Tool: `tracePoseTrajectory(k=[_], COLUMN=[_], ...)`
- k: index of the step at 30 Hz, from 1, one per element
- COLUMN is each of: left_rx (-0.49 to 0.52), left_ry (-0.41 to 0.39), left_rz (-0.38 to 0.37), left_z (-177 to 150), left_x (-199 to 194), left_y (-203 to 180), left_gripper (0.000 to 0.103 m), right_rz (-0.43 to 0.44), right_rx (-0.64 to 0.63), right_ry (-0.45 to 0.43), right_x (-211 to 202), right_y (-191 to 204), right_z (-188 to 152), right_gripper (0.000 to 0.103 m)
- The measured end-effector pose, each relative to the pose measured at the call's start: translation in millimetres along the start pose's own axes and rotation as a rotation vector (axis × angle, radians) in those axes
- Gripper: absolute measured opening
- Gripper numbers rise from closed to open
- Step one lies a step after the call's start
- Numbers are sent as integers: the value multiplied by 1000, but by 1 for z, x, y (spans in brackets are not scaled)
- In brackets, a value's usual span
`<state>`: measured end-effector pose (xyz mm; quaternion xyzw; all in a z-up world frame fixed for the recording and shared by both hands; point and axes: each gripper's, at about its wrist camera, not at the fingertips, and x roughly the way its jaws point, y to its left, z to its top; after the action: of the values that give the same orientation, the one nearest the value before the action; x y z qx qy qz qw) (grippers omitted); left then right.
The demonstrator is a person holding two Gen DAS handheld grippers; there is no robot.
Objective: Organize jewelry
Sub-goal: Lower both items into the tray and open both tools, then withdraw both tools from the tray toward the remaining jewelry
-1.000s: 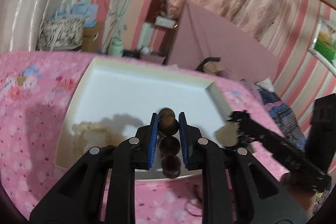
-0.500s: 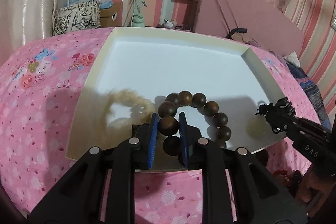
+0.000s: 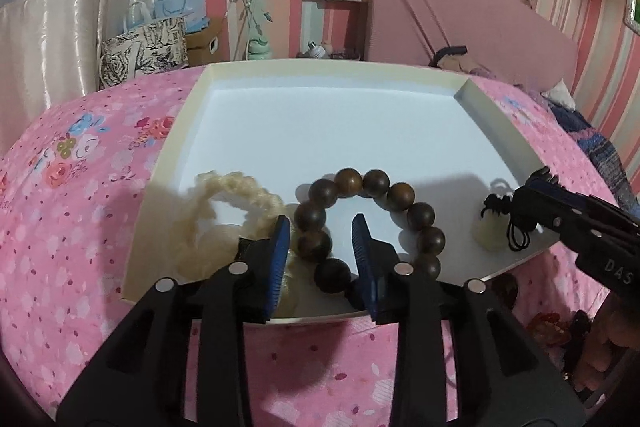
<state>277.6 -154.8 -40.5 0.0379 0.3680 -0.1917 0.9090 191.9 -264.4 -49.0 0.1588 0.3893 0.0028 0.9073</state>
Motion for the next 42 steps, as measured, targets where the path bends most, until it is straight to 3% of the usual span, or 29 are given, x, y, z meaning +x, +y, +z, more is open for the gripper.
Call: tracePoseTrajectory(k=[3, 9, 14, 18, 25, 29, 34, 38, 40, 42], left_rx=[-32, -41, -75, -65, -5, 49, 149, 146, 162, 157], left_ry=[-37, -174, -176, -191, -150, -121, -18, 49, 54, 72], left_rz=[-16, 20, 22, 17, -61, -32, -19, -48, -46, -57], left_z=[3, 12, 11, 10, 8, 2, -39, -62, -65, -66], left_x=[-14, -53, -66, -78, -76, -80, -76, -59, -54, -48], left_y=[7, 15, 28, 28, -15, -38, -64, -73, -77, -76], left_gripper=[36, 49, 50, 61, 64, 64, 64, 64, 56, 13], right_rz=[22, 22, -2, -14, -63, -60, -67, -55, -30, -6], right_rx=[26, 50, 61, 94, 127, 122, 91, 86, 74, 30], right_ry=[-64, -175, -219, -215, -175, -149, -87, -74, -33, 34], right_x=[-13, -43, -59, -66, -65, -62, -60, -61, -59, -54], right_y=[-3, -8, -14, -29, -54, -61, -67, -68, -67, -64], right_z=[4, 13, 18, 22, 20, 20, 18, 17, 14, 10], right_gripper=[37, 37, 37, 37, 37, 37, 37, 37, 37, 37])
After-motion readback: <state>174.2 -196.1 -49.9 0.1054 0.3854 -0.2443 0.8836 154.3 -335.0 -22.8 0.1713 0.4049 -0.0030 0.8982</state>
